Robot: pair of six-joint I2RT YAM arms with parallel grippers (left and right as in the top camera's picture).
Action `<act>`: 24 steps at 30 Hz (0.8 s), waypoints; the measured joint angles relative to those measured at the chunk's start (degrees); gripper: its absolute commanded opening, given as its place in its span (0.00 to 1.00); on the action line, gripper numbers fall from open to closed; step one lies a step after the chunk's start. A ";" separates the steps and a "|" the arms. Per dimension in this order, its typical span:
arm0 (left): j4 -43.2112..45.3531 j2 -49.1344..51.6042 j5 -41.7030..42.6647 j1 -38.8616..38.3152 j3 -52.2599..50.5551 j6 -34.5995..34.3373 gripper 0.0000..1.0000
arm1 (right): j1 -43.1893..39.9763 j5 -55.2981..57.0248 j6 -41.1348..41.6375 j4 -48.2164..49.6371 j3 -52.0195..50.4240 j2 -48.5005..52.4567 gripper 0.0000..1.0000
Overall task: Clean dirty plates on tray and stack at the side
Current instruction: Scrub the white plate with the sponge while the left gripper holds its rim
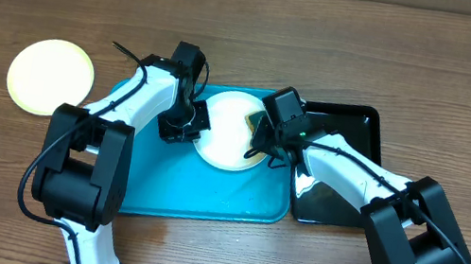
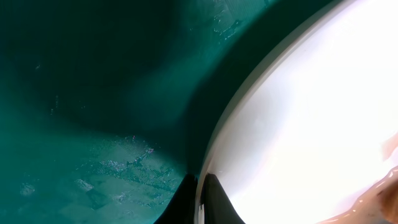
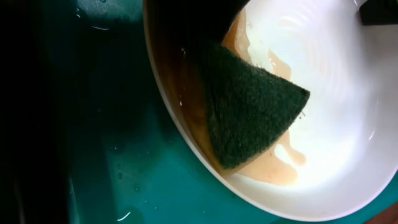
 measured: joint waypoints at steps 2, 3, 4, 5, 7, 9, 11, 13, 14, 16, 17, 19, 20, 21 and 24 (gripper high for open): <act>0.00 0.00 0.00 0.00 0.00 0.00 0.05 | 0.00 -0.66 0.15 0.66 0.00 0.07 0.04; 0.00 0.00 0.00 0.00 0.00 0.00 0.05 | 0.00 -1.46 0.28 1.20 0.00 0.17 0.04; 0.00 0.00 0.00 0.00 0.00 0.00 0.05 | 0.00 -2.47 0.44 2.01 0.00 0.37 0.04; 0.00 0.00 0.00 0.00 0.00 0.00 0.05 | 0.00 -3.26 0.55 2.40 0.00 0.48 0.04; 0.00 0.00 0.00 0.00 0.00 0.00 0.05 | 0.00 -4.70 0.98 2.93 0.00 0.70 0.04; 0.00 0.00 0.00 0.00 0.00 0.00 0.05 | 0.00 -5.42 1.55 3.08 0.00 0.74 0.04; 0.00 0.00 0.00 0.00 0.00 0.00 0.05 | 0.11 -5.95 1.79 3.34 0.00 0.79 0.04; 0.00 0.00 0.00 0.00 0.00 0.00 0.05 | 0.48 -6.34 2.12 4.20 -0.02 0.83 0.04; 0.00 0.00 0.00 0.00 0.00 0.00 0.05 | 0.79 -6.58 2.25 4.74 -0.02 0.90 0.04; 0.00 0.00 0.00 0.00 0.00 0.00 0.05 | 1.27 -7.45 2.43 6.01 -0.07 1.01 0.04; 0.00 0.00 0.00 0.00 0.00 0.00 0.05 | 1.51 -8.09 2.49 6.80 -0.09 1.11 0.04; 0.00 0.00 0.00 0.00 0.00 0.00 0.04 | 1.66 -9.29 2.62 7.78 -0.09 1.29 0.04; 0.00 0.00 0.00 0.00 0.00 0.00 0.05 | 1.77 -9.77 2.67 8.07 -0.09 1.38 0.03; 0.00 0.00 0.00 0.00 0.00 0.00 0.04 | 1.75 -10.29 2.64 8.13 -0.09 1.44 0.04; 0.00 0.00 0.00 0.00 0.00 0.00 0.04 | 1.31 -11.61 2.25 8.02 0.37 1.49 0.04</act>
